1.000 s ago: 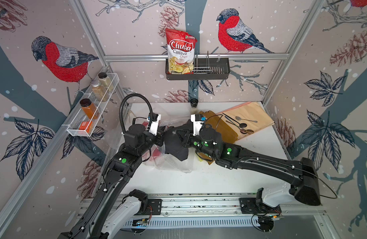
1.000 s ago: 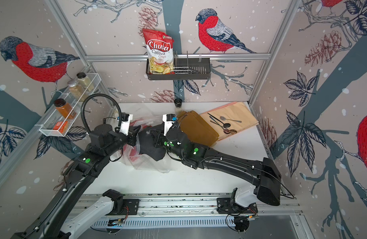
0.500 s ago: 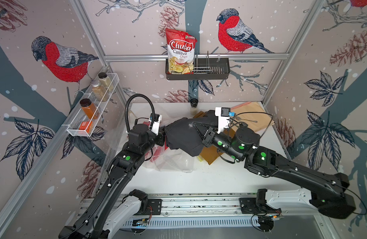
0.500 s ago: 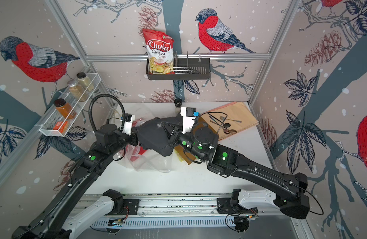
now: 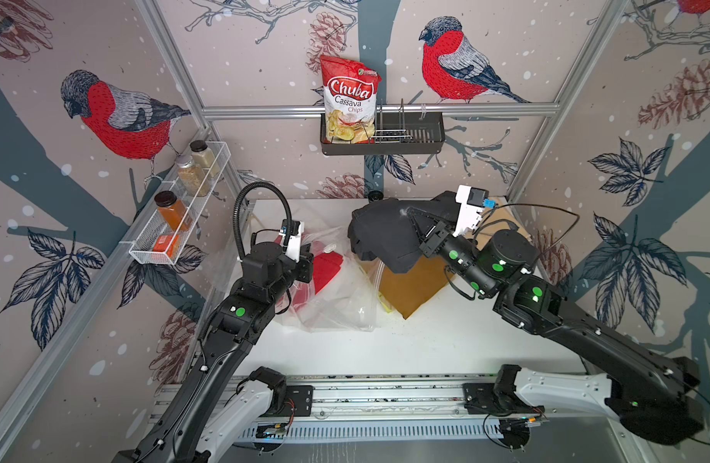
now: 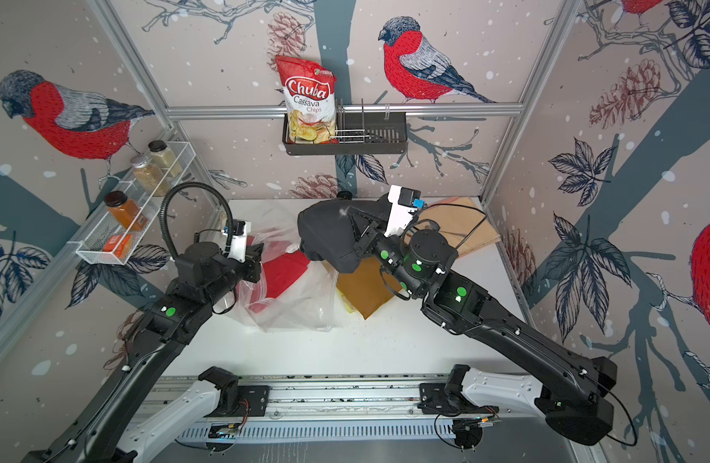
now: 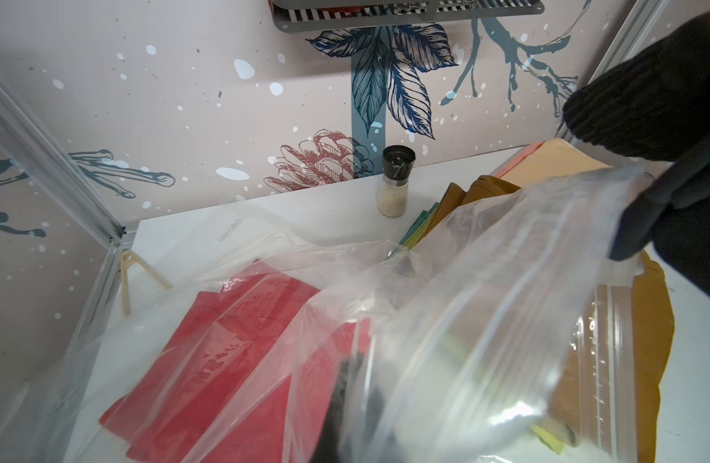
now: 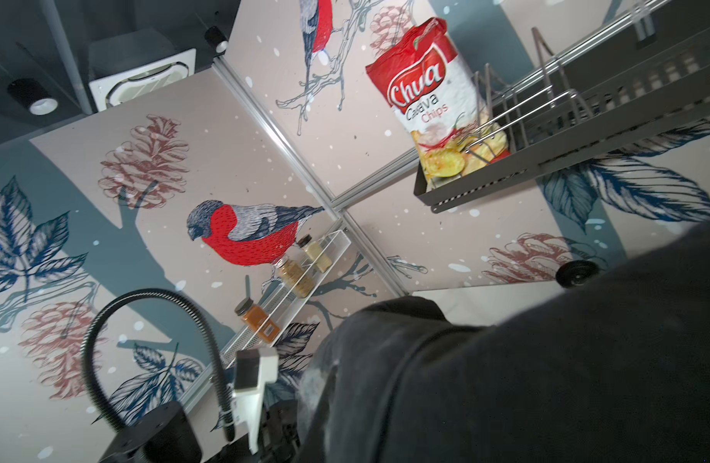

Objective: Take the trousers out of the vacuum bag
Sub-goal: Take out the trousers from the vacuum bag, then place the trousers at the center of the board.

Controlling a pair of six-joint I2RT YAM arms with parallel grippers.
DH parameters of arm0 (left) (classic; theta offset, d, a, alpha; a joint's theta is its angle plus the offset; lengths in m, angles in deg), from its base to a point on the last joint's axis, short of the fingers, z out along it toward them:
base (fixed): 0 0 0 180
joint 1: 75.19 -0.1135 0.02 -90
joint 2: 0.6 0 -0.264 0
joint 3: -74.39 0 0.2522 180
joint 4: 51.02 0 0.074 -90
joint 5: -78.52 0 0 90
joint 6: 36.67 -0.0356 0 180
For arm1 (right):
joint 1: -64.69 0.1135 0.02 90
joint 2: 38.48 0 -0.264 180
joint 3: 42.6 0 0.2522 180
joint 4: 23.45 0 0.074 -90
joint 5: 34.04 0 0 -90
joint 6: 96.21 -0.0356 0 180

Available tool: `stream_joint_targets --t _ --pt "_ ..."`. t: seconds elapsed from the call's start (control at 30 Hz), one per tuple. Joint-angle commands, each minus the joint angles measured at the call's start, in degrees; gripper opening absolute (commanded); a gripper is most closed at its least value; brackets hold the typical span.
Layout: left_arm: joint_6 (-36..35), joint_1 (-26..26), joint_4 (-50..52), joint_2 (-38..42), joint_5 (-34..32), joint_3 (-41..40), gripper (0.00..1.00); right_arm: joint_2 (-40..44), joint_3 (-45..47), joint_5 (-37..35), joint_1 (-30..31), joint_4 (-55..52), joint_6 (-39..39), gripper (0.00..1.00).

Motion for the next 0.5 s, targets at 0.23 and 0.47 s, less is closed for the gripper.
stream_joint_targets --t 0.23,0.47 --pt "1.15 -0.08 4.22 2.97 -12.56 5.53 0.0 -4.47 1.89 8.48 -13.69 12.22 -3.23 0.0" --pt "0.73 -0.1 6.2 3.99 -14.92 7.87 0.0 -12.2 1.33 18.08 -21.61 16.71 -7.48 0.0"
